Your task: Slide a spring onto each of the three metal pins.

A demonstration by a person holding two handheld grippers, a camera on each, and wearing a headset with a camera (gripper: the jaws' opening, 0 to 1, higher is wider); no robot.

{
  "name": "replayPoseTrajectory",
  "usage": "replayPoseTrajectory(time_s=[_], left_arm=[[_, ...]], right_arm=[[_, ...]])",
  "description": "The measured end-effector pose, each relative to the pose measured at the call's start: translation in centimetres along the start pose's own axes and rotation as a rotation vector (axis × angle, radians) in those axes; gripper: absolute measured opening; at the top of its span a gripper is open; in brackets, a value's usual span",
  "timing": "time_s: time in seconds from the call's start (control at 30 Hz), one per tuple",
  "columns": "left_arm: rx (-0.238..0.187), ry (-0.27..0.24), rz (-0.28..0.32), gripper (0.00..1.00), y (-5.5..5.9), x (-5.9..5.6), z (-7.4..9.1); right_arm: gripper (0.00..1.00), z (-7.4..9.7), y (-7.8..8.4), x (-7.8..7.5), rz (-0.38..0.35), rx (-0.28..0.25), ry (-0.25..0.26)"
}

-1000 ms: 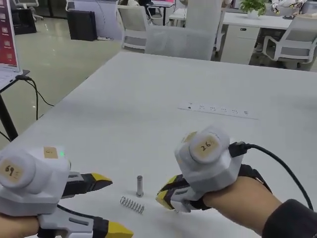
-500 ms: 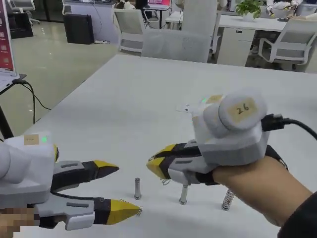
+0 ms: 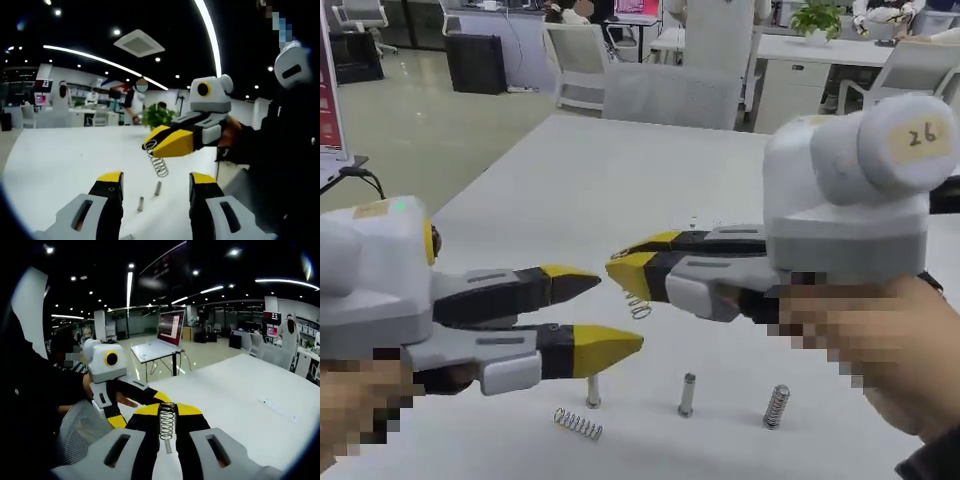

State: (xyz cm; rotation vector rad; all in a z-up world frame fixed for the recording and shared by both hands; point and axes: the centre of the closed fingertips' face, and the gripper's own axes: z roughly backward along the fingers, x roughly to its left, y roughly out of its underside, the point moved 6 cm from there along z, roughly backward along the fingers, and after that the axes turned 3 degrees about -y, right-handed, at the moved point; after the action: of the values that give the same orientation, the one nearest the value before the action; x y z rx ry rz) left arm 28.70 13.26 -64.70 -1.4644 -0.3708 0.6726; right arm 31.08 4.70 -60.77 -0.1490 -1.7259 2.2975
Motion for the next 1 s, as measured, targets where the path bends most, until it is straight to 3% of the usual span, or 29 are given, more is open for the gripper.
replayPoseTrajectory(time_s=[0.23,0.63,0.8,1.0], left_arm=[[-0.046,0.014,0.026,0.36,-0.6,-0.6,-1.0],[-0.054,0.025,0.028,0.04,-0.4,-1.1,-1.9],[-0.045,0.02,-0.002,0.03,-0.1,-1.2,-2.0],[-0.021,0.032,-0.065,0.03,0.3,-1.9,-2.2]], right_arm=[[0.07,0.6,-0.3,-0.1,-0.013,-0.034,0.005],[0.07,0.8,-0.4,0.4,-0.02,-0.055,-0.003],[0.07,1.0,-0.1,0.4,-0.017,-0.034,-0.006],[0.07,1.8,0.2,0.6,0.006,0.049,-0.04]])
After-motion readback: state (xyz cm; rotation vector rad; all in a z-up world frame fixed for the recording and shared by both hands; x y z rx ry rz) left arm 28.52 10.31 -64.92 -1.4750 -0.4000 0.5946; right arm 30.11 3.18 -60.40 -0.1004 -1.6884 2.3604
